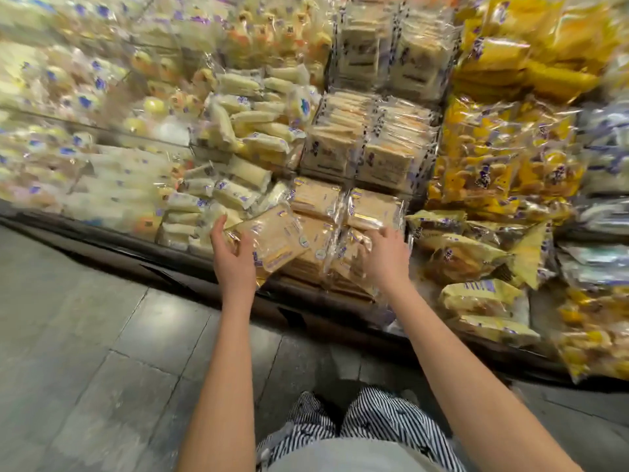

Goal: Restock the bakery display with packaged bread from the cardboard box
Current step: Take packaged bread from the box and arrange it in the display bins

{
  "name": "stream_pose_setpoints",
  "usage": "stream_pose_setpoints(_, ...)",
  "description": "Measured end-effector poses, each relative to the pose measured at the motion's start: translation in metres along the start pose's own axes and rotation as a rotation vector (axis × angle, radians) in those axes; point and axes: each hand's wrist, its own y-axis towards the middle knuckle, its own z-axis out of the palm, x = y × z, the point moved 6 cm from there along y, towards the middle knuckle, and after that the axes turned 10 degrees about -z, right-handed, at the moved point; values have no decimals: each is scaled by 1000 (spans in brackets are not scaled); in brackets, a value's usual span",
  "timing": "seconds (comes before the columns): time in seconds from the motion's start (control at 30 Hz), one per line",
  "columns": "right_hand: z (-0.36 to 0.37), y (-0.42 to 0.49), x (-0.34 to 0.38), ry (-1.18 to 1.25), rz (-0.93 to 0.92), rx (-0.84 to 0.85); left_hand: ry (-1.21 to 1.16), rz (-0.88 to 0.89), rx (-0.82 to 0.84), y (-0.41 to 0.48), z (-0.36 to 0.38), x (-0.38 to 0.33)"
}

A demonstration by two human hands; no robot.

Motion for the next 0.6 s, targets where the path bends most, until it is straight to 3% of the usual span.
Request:
stream_pose_setpoints(0.17,36,-38,9,-55,128,170,24,0,110,16,6,-4)
stream_pose_setpoints(0.27,29,-31,5,-14,93,116,40,26,153,22,5,-3)
stream_pose_setpoints(0.6,24,-20,7,78,-36,273,115,13,241,46,30,-1)
